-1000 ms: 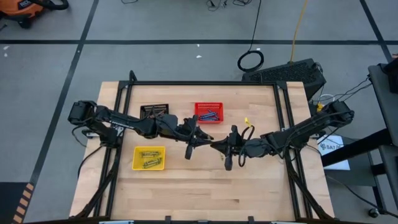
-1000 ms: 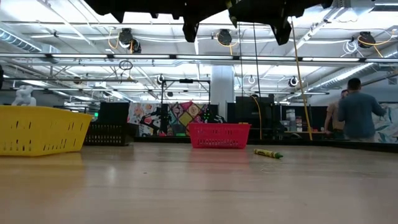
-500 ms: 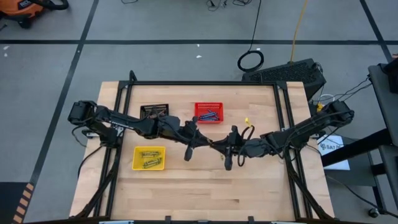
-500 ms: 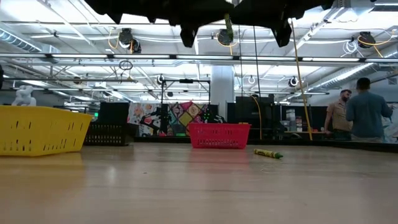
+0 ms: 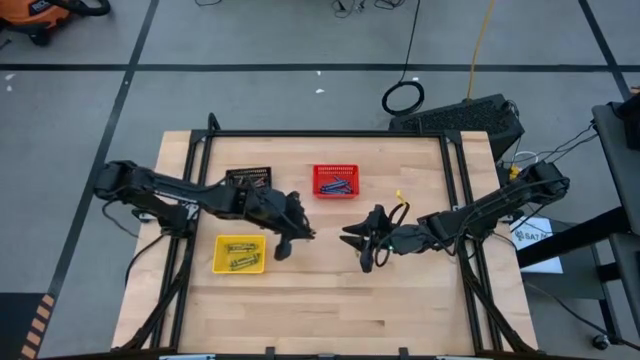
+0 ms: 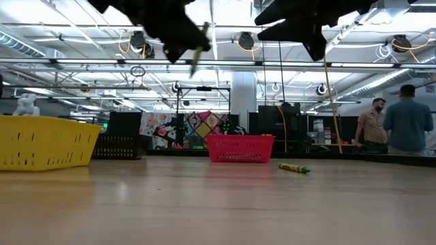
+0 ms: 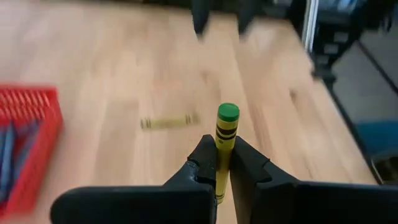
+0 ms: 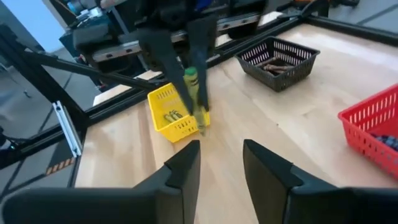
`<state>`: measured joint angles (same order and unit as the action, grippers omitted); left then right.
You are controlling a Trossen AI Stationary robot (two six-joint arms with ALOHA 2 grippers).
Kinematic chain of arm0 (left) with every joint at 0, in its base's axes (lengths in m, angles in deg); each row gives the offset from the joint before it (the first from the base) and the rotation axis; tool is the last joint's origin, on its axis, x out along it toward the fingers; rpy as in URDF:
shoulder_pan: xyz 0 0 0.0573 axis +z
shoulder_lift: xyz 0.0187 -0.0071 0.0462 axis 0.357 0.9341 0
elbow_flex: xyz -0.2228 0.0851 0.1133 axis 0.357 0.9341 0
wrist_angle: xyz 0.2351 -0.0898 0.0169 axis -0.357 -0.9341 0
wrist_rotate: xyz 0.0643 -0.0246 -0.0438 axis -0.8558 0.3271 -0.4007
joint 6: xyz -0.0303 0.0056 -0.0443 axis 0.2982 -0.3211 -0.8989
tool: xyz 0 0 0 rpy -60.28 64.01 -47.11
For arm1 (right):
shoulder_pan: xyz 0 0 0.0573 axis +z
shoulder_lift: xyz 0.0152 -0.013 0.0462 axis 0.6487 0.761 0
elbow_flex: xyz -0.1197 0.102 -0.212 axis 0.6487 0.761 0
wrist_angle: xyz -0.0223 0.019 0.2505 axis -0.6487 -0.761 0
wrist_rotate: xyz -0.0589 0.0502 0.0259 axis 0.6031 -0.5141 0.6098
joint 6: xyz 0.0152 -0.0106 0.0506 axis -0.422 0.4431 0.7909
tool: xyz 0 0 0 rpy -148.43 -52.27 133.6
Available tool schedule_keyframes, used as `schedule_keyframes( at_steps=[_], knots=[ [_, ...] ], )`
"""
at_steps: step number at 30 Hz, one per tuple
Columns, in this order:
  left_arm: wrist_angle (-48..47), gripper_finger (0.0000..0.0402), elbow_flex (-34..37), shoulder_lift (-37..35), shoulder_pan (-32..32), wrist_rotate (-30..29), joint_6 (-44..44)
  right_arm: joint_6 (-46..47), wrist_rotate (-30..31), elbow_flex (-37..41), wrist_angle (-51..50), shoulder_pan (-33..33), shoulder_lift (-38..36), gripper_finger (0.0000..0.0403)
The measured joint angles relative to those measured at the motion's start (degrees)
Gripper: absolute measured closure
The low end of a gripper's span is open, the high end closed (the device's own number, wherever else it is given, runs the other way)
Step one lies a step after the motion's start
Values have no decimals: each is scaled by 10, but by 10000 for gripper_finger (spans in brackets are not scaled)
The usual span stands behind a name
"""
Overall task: Sort crayons
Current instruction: Put the green crayon into the yellow bin
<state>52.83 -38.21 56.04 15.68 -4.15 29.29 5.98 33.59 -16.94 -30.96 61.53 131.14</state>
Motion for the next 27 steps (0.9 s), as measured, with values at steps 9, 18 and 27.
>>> schedule_keyframes(
  at_steps=[9, 18, 27],
  knots=[
    [-272, 389, 1, -25, -46, 4, -61, 41, 0, 0, -29, -6, 0, 293],
    [-365, 389, 0, -25, -93, 4, -106, 5, 0, 0, -40, -25, 0, 293],
    [-456, 389, 0, -25, -131, 5, -121, -1, -2, 0, -42, -42, 0, 293]
  ],
)
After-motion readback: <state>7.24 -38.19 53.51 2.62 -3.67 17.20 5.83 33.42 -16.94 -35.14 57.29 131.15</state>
